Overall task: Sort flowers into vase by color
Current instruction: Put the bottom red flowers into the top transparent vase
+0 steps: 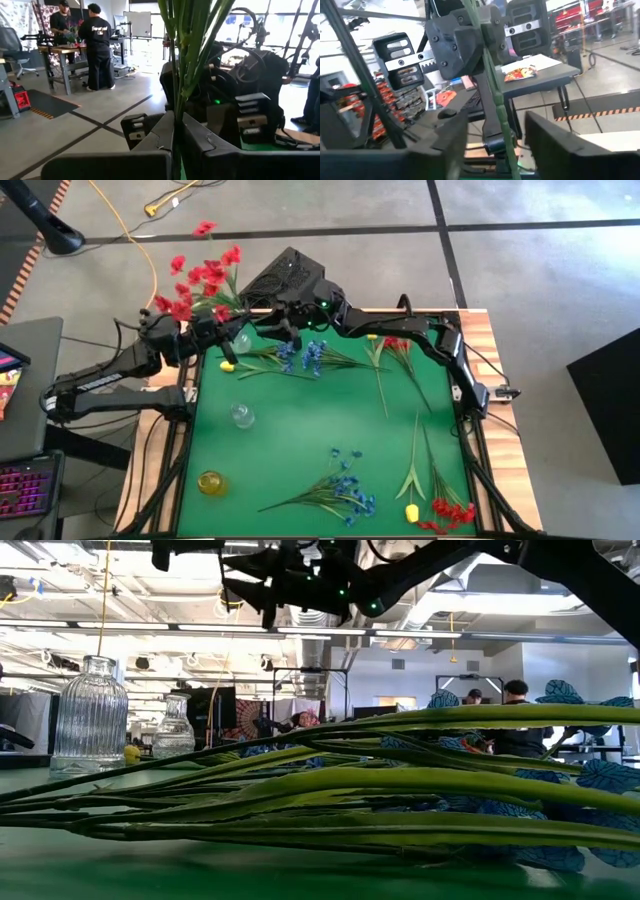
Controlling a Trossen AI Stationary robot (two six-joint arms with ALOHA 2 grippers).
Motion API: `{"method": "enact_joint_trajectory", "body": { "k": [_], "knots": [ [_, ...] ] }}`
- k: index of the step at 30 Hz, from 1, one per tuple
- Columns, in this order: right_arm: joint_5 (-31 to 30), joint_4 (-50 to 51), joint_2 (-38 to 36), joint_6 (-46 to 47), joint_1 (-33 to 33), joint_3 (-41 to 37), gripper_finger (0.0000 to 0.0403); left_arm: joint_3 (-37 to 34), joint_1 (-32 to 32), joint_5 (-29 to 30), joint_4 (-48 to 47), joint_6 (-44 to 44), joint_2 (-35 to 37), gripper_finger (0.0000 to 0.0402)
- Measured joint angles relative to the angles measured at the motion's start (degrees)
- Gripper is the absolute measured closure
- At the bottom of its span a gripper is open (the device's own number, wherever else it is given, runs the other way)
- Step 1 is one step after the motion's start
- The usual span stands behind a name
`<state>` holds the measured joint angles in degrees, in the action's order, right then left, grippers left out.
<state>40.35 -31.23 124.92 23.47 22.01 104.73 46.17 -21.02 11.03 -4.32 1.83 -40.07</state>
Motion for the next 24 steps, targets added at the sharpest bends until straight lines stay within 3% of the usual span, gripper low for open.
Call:
{"method": "enact_joint_trajectory", "body": {
  "k": [4,9,15,17,21,24],
  "knots": [
    [5.8,3.7,0.0,0.1,2.1,0.0,0.0111,0.0,0.0,0.4,-0.5,-1.2,0.0,0.0401],
    [10.6,16.8,0.0,-1.2,6.6,0.0,0.0086,0.1,0.0,4.5,-5.7,-1.8,1.2,0.0401],
    [10.1,35.0,-0.5,-12.0,9.3,0.0,0.0086,0.1,0.0,18.4,-14.7,-1.3,1.8,0.0401],
    [7.5,41.6,-1.1,-17.2,8.9,0.0,0.0086,0.1,-0.7,21.6,-16.4,-0.6,1.2,0.0401],
    [2.4,50.9,-2.2,-25.2,7.4,0.0,0.0086,0.1,-4.2,21.0,-16.9,0.1,-0.8,0.0401],
    [1.5,51.7,-4.5,-27.9,6.2,-2.3,0.0086,0.0,-8.2,19.4,-17.0,-0.8,-2.3,0.0401]
  ]
}}
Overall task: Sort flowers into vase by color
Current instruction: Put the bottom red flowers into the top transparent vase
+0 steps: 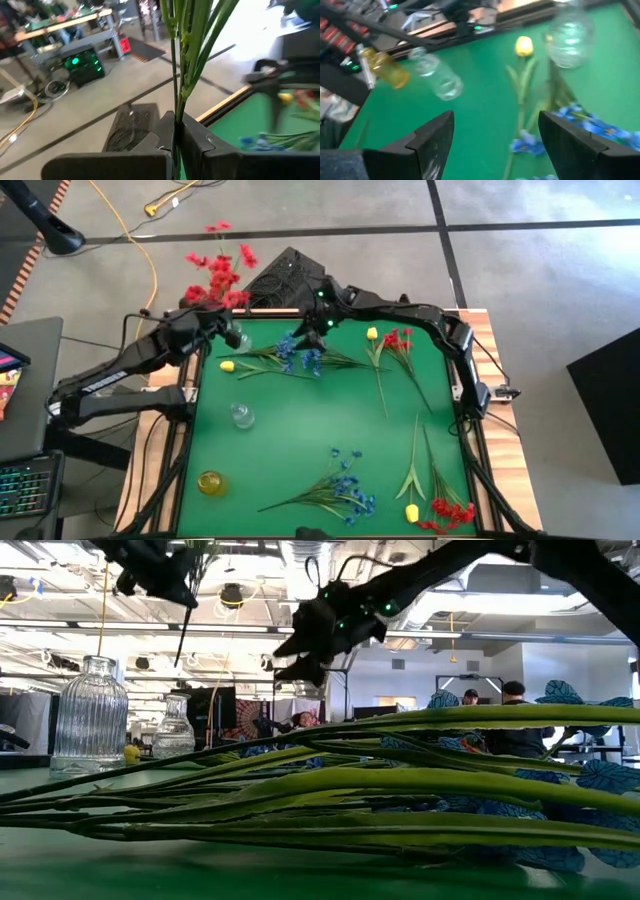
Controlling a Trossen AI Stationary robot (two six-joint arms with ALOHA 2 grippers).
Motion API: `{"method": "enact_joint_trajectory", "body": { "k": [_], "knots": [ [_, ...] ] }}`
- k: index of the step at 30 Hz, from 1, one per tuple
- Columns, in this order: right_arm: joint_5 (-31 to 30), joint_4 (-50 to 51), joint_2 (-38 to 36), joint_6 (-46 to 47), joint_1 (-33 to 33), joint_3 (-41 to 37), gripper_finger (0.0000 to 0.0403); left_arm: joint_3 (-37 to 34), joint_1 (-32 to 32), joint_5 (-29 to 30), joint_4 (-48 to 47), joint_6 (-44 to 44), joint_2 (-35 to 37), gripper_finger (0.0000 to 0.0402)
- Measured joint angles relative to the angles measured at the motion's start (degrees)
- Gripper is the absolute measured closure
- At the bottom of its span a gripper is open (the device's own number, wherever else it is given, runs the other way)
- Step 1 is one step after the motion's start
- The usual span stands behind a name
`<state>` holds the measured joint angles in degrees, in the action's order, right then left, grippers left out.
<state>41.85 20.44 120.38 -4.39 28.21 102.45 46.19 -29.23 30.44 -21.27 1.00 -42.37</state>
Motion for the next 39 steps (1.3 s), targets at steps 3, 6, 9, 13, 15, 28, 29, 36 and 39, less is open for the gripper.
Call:
{"method": "enact_joint_trajectory", "body": {
  "k": [3,6,9,13,15,28,29,36,39],
  "knots": [
    [-0.5,-4.0,-4.6,-0.4,-0.6,-6.2,0.0089,-2.8,-3.9,-2.8,4.2,-0.2,0.4,0.0401],
    [-1.4,-10.4,-11.3,0.7,0.1,-16.2,0.0095,-7.6,-7.2,-5.2,10.2,-1.0,2.5,0.0401],
    [-2.1,-19.4,-19.1,3.3,0.1,-27.7,0.0099,-11.7,-9.4,-7.1,14.2,-0.6,5.1,0.0401],
    [-4.4,-29.7,-28.5,6.4,-2.3,-40.7,0.0099,-14.9,-10.6,-8.6,16.6,-0.6,7.2,0.0401],
    [-6.3,-33.8,-32.3,7.7,-4.1,-45.9,0.01,-16.1,-10.7,-9.1,18.3,-0.7,7.8,0.0401],
    [-24.4,-40.4,-44.3,8.8,-18.6,-59.4,0.01,-16.7,-10.7,-8.6,17.7,-1.3,7.6,0.0401],
    [-26.2,-40.3,-44.4,8.8,-19.4,-59.8,0.01,-16.7,-10.7,-8.5,17.8,-1.3,7.6,0.0401],
    [-31.7,-41.6,-44.3,8.9,-22.6,-62.6,0.01,-16.7,-11.1,-7.2,18.3,-2.0,5.1,0.0401],
    [-31.7,-42.5,-44.3,8.9,-22.6,-62.9,0.01,-16.7,-11.8,-7.2,18.3,-1.9,2.9,0.0401]
  ]
}}
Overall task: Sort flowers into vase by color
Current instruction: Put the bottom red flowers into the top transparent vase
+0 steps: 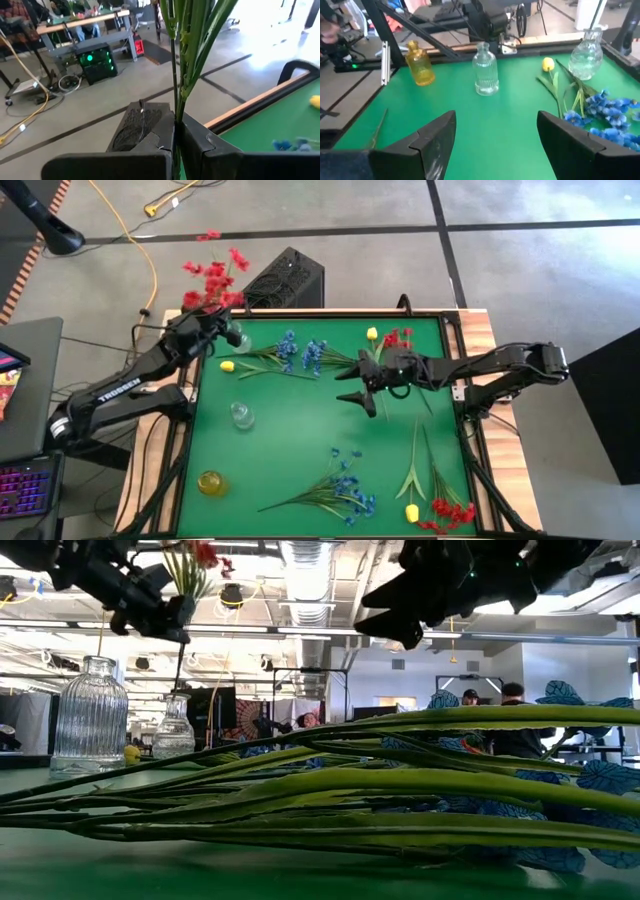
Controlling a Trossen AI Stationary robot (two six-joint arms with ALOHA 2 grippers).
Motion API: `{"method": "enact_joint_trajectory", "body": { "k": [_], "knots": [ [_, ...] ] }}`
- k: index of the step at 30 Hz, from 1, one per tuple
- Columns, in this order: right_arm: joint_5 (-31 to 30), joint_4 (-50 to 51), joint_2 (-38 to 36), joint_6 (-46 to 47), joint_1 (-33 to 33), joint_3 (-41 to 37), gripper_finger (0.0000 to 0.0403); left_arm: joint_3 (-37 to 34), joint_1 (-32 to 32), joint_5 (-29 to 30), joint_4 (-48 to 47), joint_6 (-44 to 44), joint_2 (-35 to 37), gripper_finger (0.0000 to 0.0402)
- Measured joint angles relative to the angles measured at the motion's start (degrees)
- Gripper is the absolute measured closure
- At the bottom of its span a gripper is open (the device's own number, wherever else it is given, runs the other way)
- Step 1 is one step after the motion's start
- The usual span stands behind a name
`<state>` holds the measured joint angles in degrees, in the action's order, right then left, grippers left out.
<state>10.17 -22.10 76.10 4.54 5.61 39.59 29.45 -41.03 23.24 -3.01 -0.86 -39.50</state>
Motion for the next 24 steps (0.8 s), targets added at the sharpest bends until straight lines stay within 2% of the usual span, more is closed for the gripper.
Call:
{"method": "enact_joint_trajectory", "body": {
  "k": [13,24],
  "knots": [
    [0.1,0.7,-0.2,-0.4,0.1,0.0,0.01,0.0,-2.2,-2.0,-0.1,4.1,-6.6,0.0401],
    [0.2,1.1,-0.2,-0.7,0.2,0.0,0.01,0.0,-2.2,-2.0,-1.5,4.4,-7.0,0.0398]
  ]
}}
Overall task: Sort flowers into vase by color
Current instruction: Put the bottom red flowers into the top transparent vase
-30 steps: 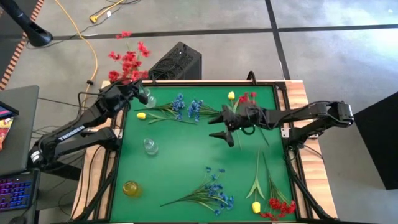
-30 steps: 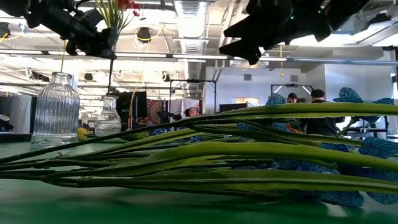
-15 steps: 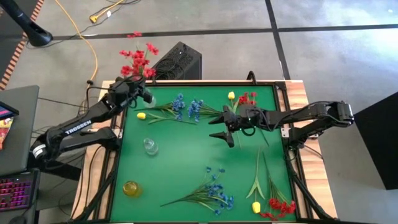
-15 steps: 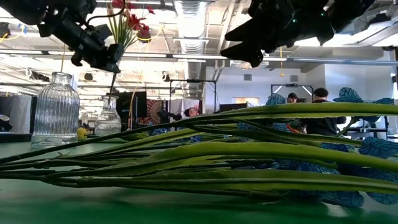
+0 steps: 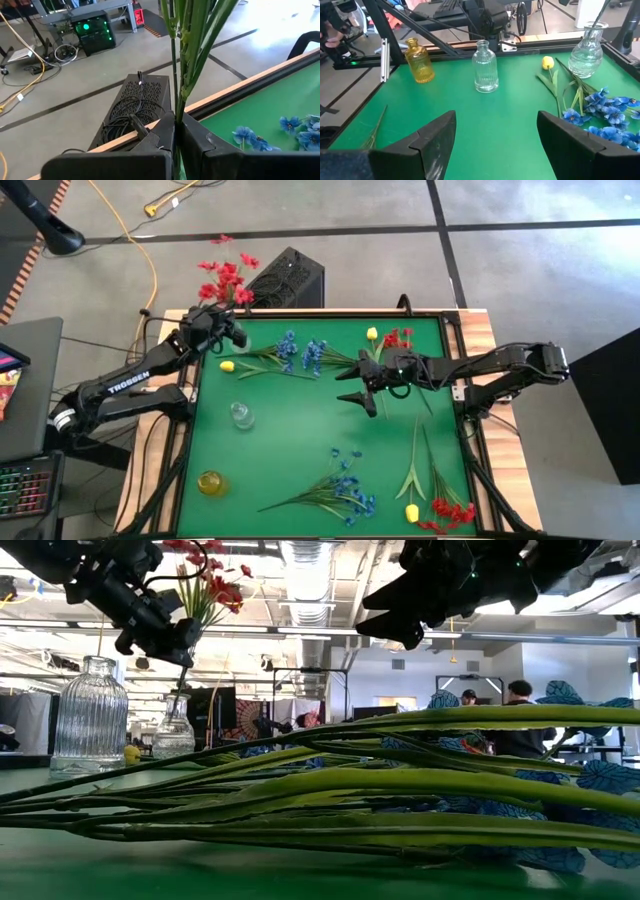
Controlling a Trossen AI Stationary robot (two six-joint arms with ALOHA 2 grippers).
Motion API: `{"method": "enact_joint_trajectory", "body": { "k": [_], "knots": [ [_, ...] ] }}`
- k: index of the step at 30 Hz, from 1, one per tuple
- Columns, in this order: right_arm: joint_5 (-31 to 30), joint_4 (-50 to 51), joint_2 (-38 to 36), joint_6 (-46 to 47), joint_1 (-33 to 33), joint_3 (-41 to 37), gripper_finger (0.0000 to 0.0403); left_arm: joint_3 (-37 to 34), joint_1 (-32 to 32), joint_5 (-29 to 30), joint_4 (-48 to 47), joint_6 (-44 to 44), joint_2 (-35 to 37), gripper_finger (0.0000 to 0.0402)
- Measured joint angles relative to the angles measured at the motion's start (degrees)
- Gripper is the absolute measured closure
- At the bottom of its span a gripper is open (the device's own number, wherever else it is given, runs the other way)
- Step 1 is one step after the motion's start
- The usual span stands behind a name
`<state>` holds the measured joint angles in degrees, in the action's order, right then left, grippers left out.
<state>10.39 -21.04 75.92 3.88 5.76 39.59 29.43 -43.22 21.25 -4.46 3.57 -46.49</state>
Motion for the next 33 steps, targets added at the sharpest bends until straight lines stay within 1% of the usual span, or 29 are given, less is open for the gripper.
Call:
{"method": "enact_joint_trajectory", "body": {
  "k": [3,7,14,17,21,26,29,33],
  "knots": [
    [0.0,0.0,0.0,0.2,0.0,0.0,0.01,0.0,0.0,0.0,-1.1,0.0,0.0,0.0385],
    [0.0,0.0,0.0,0.2,0.0,0.0,0.01,0.1,0.0,-0.9,-3.9,-0.2,0.0,0.035],
    [0.0,1.0,0.2,2.9,0.4,0.0,0.01,3.8,0.0,-5.9,-14.5,-0.3,0.0,0.0286],
    [0.0,1.2,0.3,4.7,0.8,0.0,0.01,6.3,0.0,-6.1,-19.5,-0.3,0.0,0.0269],
    [0.0,1.6,0.3,5.1,0.8,0.0,0.01,8.8,0.0,-7.2,-26.4,-0.9,0.0,0.0259],
    [0.0,1.8,0.3,5.2,0.8,0.0,0.01,10.2,0.0,-12.8,-33.4,-1.3,0.0,0.0257],
    [0.0,1.9,0.3,6.7,0.8,0.0,0.01,10.2,0.0,-17.3,-35.9,-0.9,0.0,0.0257],
    [0.0,3.6,0.3,6.8,0.7,0.0,0.01,10.2,0.0,-21.4,-38.4,-1.3,0.0,0.0257]
  ]
}}
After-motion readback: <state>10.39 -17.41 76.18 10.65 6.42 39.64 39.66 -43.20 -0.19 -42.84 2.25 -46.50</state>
